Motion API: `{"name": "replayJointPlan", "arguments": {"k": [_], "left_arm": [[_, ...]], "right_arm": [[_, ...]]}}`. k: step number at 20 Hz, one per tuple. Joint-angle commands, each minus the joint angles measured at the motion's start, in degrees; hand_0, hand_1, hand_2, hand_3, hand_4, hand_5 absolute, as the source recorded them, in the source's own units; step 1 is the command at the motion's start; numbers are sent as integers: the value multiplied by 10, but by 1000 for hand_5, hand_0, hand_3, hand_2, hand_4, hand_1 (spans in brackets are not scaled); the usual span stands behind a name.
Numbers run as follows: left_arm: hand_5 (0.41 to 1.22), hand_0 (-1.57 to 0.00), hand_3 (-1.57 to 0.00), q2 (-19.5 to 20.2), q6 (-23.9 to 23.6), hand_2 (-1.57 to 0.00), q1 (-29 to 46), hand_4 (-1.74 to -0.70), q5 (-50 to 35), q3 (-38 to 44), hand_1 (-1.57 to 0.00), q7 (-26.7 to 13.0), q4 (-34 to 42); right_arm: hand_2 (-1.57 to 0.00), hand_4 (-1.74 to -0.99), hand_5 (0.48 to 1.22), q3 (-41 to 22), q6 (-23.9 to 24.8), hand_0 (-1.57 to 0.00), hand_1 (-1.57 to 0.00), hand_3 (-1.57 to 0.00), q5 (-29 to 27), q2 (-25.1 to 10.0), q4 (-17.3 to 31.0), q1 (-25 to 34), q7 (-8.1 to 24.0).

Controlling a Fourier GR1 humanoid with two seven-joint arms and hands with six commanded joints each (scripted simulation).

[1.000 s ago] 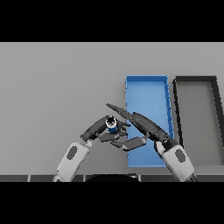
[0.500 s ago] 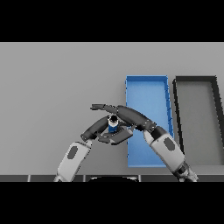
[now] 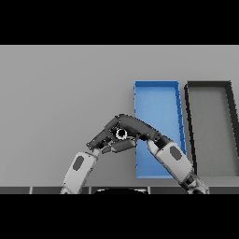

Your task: Pick up the blue pipe and place it into the blue bin.

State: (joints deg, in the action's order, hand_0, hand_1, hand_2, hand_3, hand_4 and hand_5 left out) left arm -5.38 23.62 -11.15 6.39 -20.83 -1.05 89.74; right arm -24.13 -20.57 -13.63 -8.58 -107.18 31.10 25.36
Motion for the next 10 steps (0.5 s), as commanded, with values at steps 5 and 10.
{"name": "replayJointPlan", "arguments": {"k": [5, 10], "left_arm": [[1221, -1571, -1433, -14, 9, -1571, 8, -1728, 13, 8, -1571, -5, 8], [1221, -1571, -1454, -10, -4, -1571, 7, -1724, 50, 10, -1571, 15, 15]], "right_arm": [[-1514, -1710, 1125, -19, 18, -1511, -1511, -1462, 1, -23, 6, 11, -45], [-1552, -1731, 1190, -26, 42, -1551, -1551, -1535, 33, -13, 3, 3, -78]]}}
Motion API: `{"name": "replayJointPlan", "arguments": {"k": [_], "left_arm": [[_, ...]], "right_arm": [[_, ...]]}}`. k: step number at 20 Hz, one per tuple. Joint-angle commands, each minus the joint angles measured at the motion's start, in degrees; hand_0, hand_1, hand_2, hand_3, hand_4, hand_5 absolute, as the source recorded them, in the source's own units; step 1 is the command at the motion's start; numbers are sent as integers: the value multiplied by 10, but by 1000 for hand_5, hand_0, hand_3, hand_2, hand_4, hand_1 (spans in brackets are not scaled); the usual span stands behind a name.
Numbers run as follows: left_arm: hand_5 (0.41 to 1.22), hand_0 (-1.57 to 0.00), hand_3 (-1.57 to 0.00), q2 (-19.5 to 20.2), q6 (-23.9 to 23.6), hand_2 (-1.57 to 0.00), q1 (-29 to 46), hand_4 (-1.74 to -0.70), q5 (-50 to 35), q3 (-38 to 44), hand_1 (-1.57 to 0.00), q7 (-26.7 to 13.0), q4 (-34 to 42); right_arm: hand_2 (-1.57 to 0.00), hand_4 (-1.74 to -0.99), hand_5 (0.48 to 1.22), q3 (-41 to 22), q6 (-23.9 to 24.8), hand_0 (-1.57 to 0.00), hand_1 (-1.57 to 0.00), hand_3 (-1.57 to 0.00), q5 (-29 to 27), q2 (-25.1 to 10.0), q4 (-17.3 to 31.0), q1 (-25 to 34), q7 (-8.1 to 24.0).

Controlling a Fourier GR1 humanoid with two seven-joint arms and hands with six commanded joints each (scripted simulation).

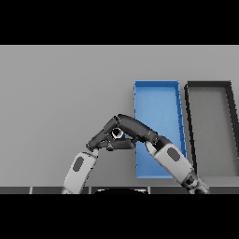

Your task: Pick up the blue pipe and place it into the blue bin.

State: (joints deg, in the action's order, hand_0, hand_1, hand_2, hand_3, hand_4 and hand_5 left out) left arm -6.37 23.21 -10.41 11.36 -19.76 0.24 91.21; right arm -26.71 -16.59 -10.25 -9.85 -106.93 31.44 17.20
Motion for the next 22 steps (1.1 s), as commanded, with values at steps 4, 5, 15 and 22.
{"name": "replayJointPlan", "arguments": {"k": [4, 5, 15, 22], "left_arm": [[1221, -748, -596, 15, 57, -662, 1, -1282, 10, 10, -687, -19, 15], [1221, -598, -477, 12, 64, -529, 4, -1206, 22, 10, -549, -22, 13], [538, -63, -50, -3, 55, -56, 12, -955, 38, 26, -58, -41, 7], [464, -12, -10, -8, 51, -11, 9, -909, 49, 19, -11, -48, -9]], "right_arm": [[-1563, -1737, 1208, -11, 9, -1563, -1563, -1556, 11, 7, -8, -4, 19], [-1565, -1738, 1211, -6, 10, -1565, -1565, -1559, 10, 7, -10, -4, 39], [-1570, -1741, 1220, 21, -28, -1570, -1570, -1570, 37, 49, -15, -28, 74], [-1571, -1741, 1221, 104, -12, -1571, -1571, -1571, -66, 103, -30, 36, 172]]}}
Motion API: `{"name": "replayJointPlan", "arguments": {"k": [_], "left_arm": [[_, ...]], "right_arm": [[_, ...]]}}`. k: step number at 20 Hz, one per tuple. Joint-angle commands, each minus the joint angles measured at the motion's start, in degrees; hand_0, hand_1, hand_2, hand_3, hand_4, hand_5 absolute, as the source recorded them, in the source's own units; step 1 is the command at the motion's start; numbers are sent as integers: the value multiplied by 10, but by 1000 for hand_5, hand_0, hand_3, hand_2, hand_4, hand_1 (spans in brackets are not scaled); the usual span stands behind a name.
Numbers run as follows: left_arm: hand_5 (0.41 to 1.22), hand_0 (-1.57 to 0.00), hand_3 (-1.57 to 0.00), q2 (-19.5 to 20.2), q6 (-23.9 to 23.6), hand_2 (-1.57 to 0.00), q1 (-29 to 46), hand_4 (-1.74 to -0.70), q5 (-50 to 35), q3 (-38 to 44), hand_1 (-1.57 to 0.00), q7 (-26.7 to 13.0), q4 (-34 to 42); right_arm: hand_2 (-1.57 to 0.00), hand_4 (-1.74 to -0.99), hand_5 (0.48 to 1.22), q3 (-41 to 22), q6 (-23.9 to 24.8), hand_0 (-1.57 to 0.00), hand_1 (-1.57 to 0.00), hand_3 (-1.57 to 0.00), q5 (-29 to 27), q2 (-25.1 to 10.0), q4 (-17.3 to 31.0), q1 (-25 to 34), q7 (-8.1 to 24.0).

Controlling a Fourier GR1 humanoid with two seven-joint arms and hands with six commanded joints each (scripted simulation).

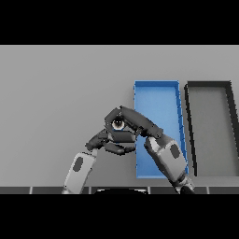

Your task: Pick up the blue pipe and place it into the blue bin.

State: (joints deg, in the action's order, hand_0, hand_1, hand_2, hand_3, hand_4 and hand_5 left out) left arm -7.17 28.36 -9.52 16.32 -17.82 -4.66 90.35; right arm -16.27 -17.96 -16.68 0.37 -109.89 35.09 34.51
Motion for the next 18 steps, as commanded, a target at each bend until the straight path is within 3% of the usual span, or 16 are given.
{"name": "replayJointPlan", "arguments": {"k": [1, 4, 5, 7, 8, 10, 15, 18], "left_arm": [[456, -10, -8, -1, -2, -9, 1, -908, 0, -1, -9, 3, 0], [441, -5, -3, 1, 1, -4, 3, -906, -9, 2, -4, -3, 12], [437, -3, -3, 4, 6, -3, 6, -906, -12, 4, -3, -7, 12], [433, -2, -1, 4, 5, -2, 10, -905, -12, 4, -2, -16, 21], [432, -1, -1, 2, 3, -1, 7, -902, -11, 4, -1, -32, 24], [428, 0, 0, 10, 5, 0, 4, -892, -7, 6, 0, -25, 17], [411, 1, 1, 20, 7, 1, 4, -882, -5, 10, 1, -2, 13], [415, 1, 1, 21, 2, 1, -6, -871, 1, 11, 1, -6, 12]], "right_arm": [[-1571, -1741, 1221, 7, 23, -1571, -1571, -1571, -33, -14, 10, 25, 4], [-1571, -1741, 1221, 48, 54, -1571, -1571, -1571, -134, -82, 28, 119, 4], [-1571, -1741, 1221, 64, 59, -1571, -1571, -1571, -148, -84, 32, 145, 0], [-1571, -1741, 1221, 110, 87, -1571, -1571, -1571, -126, -103, 51, 189, -11], [-1571, -1741, 1221, 127, 101, -1571, -1571, -1571, -104, -113, 64, 212, -9], [-1571, -1741, 1221, 163, 110, -1571, -1571, -1571, -88, -138, 94, 241, 4], [-1571, -1741, 1221, 235, 89, -1571, -1571, -1571, -46, -192, 153, 205, 4], [-1571, -1741, 1221, 262, 80, -1571, -1571, -1571, -34, -202, 174, 160, 4]]}}
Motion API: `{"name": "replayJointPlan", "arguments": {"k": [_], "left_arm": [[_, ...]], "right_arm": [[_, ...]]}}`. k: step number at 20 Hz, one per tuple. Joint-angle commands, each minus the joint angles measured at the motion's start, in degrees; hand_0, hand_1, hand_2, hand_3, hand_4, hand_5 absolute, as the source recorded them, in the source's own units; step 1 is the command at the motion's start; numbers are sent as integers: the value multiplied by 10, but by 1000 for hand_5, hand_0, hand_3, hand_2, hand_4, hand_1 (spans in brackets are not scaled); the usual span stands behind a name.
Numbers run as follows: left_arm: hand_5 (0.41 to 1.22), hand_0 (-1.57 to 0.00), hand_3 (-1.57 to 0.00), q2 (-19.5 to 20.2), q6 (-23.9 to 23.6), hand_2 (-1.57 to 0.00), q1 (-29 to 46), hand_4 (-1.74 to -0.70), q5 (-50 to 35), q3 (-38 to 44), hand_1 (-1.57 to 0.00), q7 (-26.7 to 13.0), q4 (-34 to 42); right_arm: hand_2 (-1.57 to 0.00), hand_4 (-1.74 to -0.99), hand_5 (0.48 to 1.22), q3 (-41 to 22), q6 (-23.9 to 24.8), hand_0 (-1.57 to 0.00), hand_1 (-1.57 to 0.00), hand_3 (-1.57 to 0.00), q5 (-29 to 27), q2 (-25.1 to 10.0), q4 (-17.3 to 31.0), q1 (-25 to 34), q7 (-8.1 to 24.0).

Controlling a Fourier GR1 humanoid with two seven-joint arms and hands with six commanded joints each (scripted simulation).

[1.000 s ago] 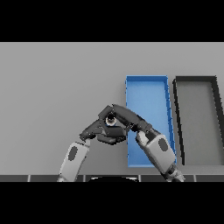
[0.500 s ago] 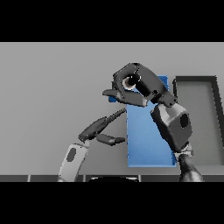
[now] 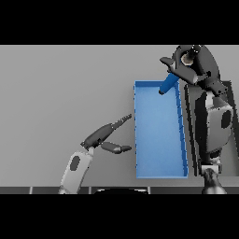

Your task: Pick up the blue pipe and place it into the blue bin.

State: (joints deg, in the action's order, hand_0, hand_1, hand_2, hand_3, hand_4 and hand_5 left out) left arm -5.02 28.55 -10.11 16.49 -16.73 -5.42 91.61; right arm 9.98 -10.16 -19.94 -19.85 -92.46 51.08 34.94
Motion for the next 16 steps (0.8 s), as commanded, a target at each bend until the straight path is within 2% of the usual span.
{"name": "replayJointPlan", "arguments": {"k": [1, 6, 9, 13, 14, 15, 16], "left_arm": [[418, 1, 1, -1, 2, 1, 4, -869, -1, -2, 1, 1, 0], [422, 1, 1, -6, 2, 1, 17, -875, -2, -9, 1, 10, -1], [425, 1, 1, -4, 4, 1, 26, -879, -6, -10, 1, 5, 7], [425, 1, 1, -6, 2, 1, 31, -884, -4, -15, 1, 3, 13], [423, 1, 1, -7, 1, 1, 31, -887, -3, -15, 1, 2, 13], [422, 1, 1, -6, 1, 1, 29, -888, -4, -13, 1, 1, 12], [420, 1, 1, -7, 0, 1, 29, -887, -3, -14, 1, 0, 13]], "right_arm": [[-1571, -1741, 1221, 3, -1, -1571, -1571, -1571, 1, -4, -7, -29, 0], [-1571, -1741, 1221, -20, 23, -1571, -1571, -1571, -8, -19, -45, -162, 0], [-1571, -1741, 1221, -56, 79, -1571, -1571, -1571, -17, -38, -72, -248, 0], [-1571, -1741, 1221, -118, 159, -1571, -1571, -1571, -36, -102, -86, -320, 0], [-1571, -1741, 1221, -132, 170, -1571, -1571, -1508, -37, -111, -86, -327, 0], [-1571, -1741, 1221, -143, 182, -1571, -1571, -1521, -38, -118, -81, -332, -1], [-1571, -1741, 1221, -154, 192, -1571, -1571, -1255, -38, -123, -78, -340, 0]]}}
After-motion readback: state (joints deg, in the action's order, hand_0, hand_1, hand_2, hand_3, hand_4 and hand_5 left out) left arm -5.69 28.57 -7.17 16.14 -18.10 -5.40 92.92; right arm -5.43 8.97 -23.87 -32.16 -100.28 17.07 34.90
